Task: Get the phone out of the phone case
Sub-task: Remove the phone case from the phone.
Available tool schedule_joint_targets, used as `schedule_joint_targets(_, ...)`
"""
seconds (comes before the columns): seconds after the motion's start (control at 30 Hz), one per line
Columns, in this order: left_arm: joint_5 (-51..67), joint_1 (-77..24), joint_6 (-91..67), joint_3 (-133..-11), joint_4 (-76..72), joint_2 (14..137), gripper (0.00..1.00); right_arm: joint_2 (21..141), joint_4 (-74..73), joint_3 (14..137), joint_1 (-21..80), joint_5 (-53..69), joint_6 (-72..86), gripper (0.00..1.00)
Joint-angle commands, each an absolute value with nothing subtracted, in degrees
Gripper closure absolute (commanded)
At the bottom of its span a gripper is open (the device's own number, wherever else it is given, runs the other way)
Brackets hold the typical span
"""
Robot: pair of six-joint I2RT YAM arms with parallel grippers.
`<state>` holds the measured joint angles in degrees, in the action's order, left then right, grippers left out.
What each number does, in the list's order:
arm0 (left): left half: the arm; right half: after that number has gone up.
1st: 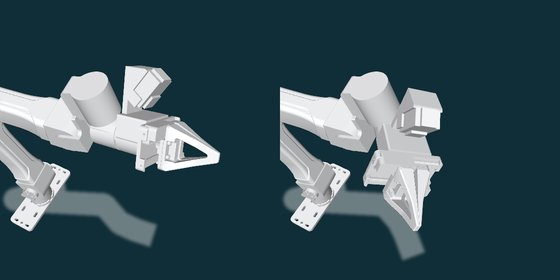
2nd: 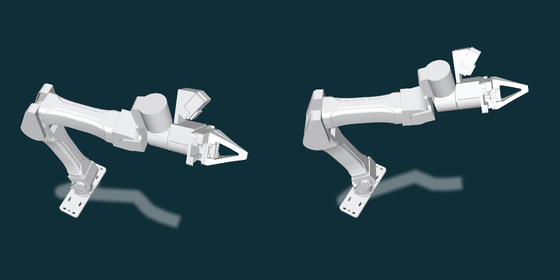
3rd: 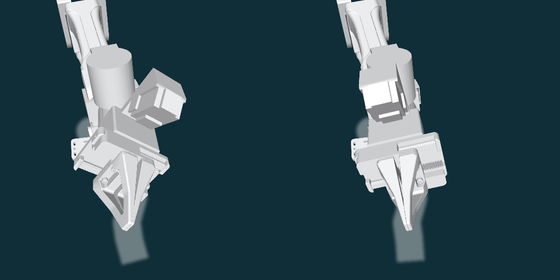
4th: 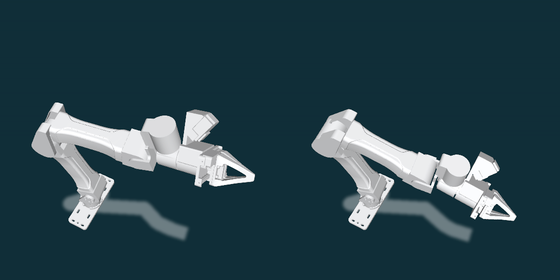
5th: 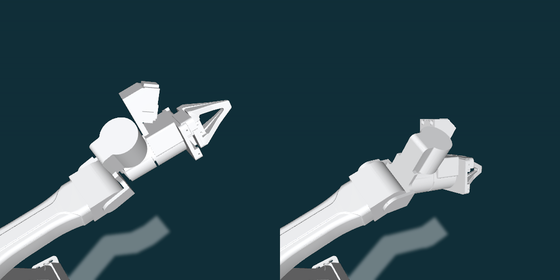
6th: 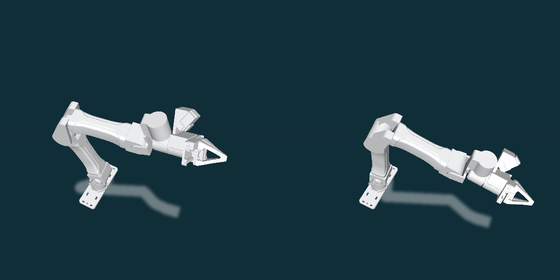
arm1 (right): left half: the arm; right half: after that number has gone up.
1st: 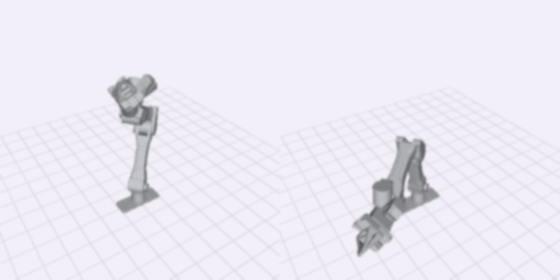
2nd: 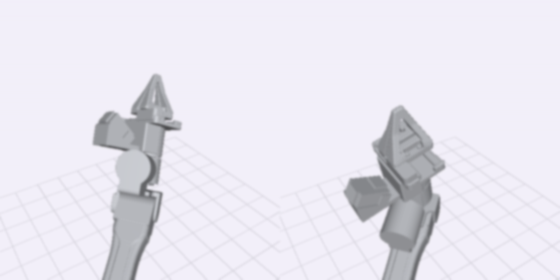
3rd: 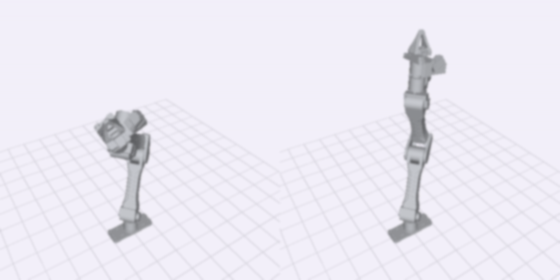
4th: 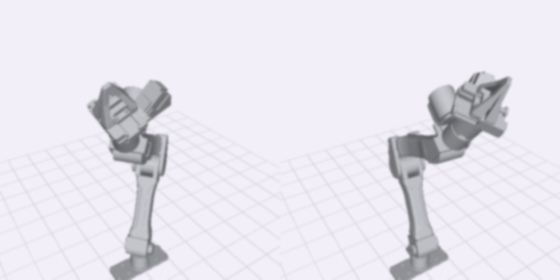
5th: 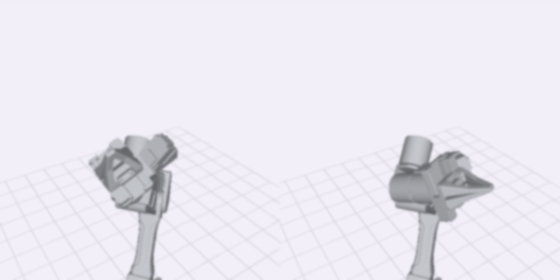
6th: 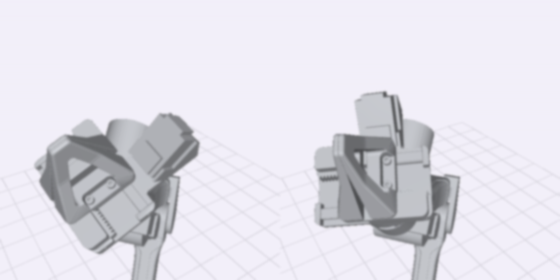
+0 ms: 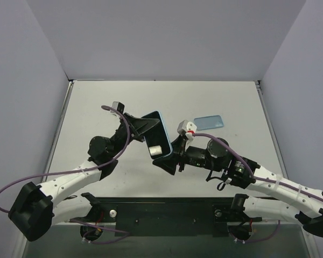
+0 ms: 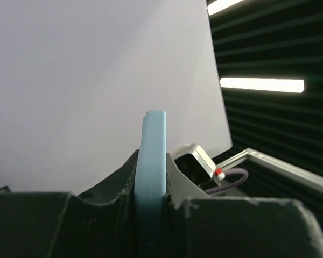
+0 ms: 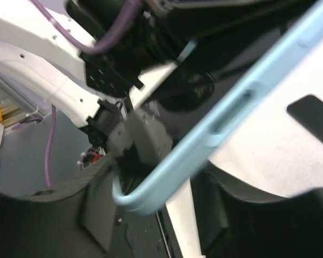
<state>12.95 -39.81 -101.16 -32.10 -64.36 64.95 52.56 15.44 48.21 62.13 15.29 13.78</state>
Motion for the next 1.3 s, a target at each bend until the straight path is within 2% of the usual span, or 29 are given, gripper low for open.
schedule_joint_targets(0.0, 27.67, -38.51, -89.53, -39.54, -59.31, 53.8, 1.0, 48.45, 2.12, 44.84, 58.8, 15.89, 18.53, 0.48)
schedule_joint_targets(0.1, 29.09, -37.44, -80.54, -42.44, -49.15, 51.51, 1.0, 44.74, -1.74, 43.77, 58.8, 20.99, 22.22, 0.33)
schedule_joint_targets(0.2, 30.14, -37.44, -78.57, -44.12, -46.41, 51.85, 1.0, 42.55, 1.47, 43.86, 58.89, 24.42, 26.88, 0.26)
schedule_joint_targets(0.33, 30.41, -37.44, -77.87, -44.56, -46.32, 51.86, 1.0, 40.43, 8.07, 44.29, 58.8, 27.32, 31.01, 0.24)
schedule_joint_targets(0.53, 30.15, -37.44, -76.47, -45.61, -43.77, 51.68, 1.0, 43.24, 8.35, 50.61, 58.89, 29.09, 32.34, 0.26)
schedule_joint_targets(0.7, 30.23, -37.44, -75.41, -46.58, -41.93, 51.59, 1.0, 47.46, 9.92, 53.44, 59.15, 31.64, 33.4, 0.41)
schedule_joint_targets(1.0, 29.71, -37.44, -75.32, -46.41, -40.52, 51.15, 1.0, 50.62, 8.44, 56.33, 59.59, 30.85, 31.03, 0.52)
schedule_joint_targets(1.27, 31.02, -37.44, -77.52, -47.2, -40.69, 51.5, 1.0, 53.52, 6.59, 57.48, 59.85, 32.78, 26.81, 0.85)
